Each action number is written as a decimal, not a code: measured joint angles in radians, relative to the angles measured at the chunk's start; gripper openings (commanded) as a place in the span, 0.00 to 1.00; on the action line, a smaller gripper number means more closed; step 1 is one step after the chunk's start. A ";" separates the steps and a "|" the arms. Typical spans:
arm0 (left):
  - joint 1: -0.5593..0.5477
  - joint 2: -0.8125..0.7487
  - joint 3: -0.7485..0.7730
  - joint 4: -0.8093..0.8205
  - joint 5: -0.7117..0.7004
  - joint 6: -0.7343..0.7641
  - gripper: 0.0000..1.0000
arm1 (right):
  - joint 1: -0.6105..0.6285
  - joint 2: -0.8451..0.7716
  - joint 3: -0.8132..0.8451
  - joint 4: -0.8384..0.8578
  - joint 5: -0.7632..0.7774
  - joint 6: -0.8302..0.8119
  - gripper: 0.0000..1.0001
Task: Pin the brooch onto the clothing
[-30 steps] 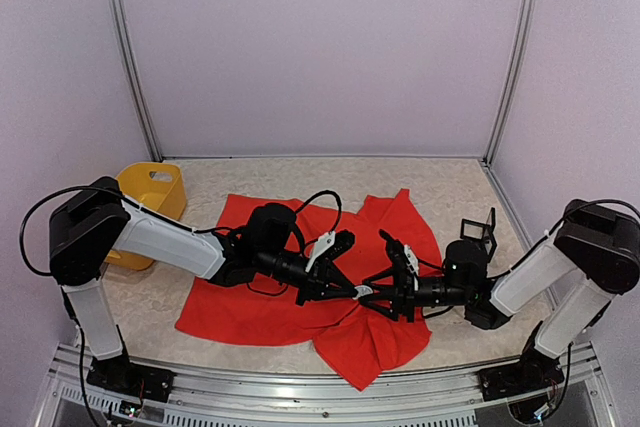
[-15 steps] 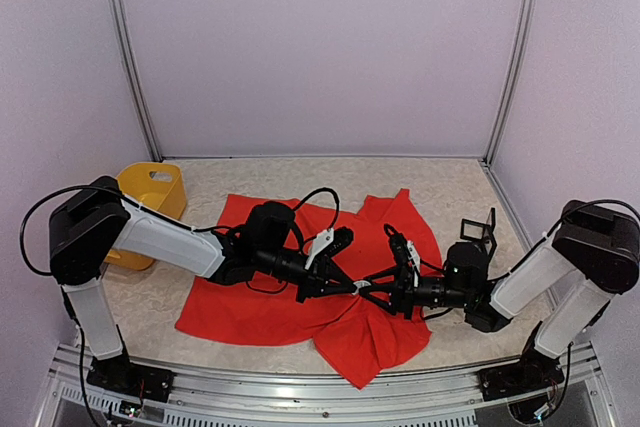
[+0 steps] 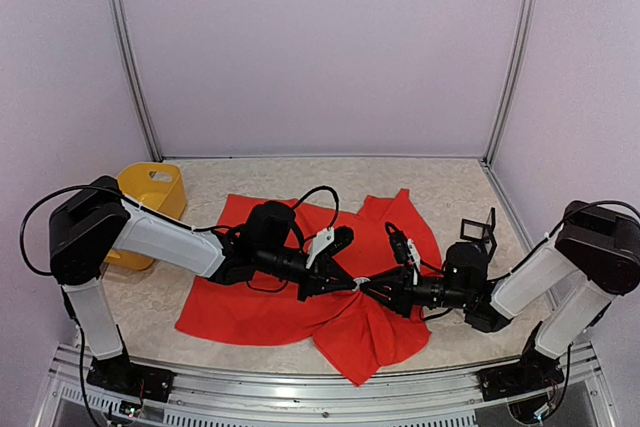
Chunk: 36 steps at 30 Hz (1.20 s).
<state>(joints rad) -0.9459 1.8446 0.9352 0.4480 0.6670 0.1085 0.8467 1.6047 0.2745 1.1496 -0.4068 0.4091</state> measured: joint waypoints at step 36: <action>-0.330 -0.074 0.212 -0.663 -0.568 0.426 0.50 | -0.154 -0.259 0.187 -0.848 0.463 0.029 0.22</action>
<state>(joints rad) -1.2758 1.7710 1.1469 -0.2146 0.0990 0.5343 0.6922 1.3460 0.4610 0.3012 0.0566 0.4381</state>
